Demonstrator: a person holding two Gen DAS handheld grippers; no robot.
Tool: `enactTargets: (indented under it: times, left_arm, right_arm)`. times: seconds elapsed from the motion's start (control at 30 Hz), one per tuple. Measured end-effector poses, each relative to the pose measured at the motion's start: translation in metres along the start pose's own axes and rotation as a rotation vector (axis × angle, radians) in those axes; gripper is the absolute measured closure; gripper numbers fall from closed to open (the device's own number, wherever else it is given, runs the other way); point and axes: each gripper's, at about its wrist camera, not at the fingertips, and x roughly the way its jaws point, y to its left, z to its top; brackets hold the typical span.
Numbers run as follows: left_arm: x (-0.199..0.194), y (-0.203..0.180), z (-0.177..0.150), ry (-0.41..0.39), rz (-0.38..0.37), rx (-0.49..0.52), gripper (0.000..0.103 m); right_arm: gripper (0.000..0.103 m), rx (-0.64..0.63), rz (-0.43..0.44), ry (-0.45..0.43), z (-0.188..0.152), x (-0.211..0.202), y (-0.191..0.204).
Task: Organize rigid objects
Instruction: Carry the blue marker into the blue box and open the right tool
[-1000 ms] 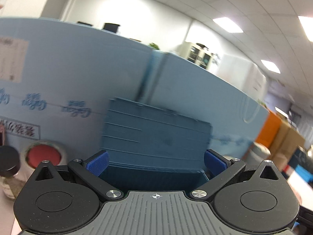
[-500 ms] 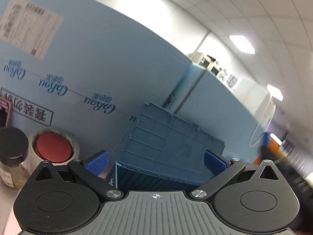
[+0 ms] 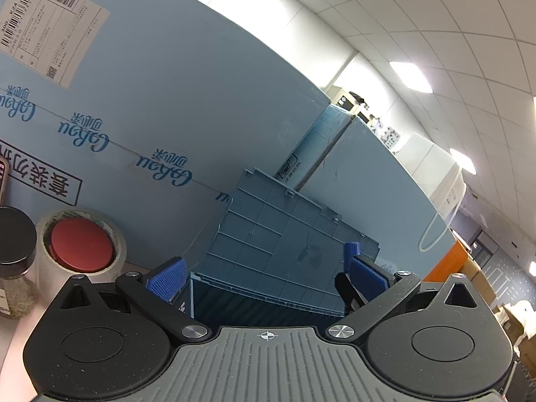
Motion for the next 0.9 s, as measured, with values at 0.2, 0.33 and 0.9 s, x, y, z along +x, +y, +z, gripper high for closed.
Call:
enactTargets:
  times: [0.2, 0.33, 0.9]
  left_arm:
    - [-0.001, 0.001, 0.000, -0.002, -0.002, -0.006, 0.000]
    - [-0.001, 0.002, 0.000, -0.004, 0.000, -0.001, 0.000]
    - [0.002, 0.000, -0.001, 0.006, 0.007, 0.006, 0.000]
  right_arm:
    - [0.089, 0.132, -0.032, -0.032, 0.012, 0.006, -0.017]
    - [0.089, 0.037, -0.028, -0.020, -0.002, 0.002, -0.006]
    - [0.089, 0.397, 0.347, 0.297, -0.016, 0.012, -0.022]
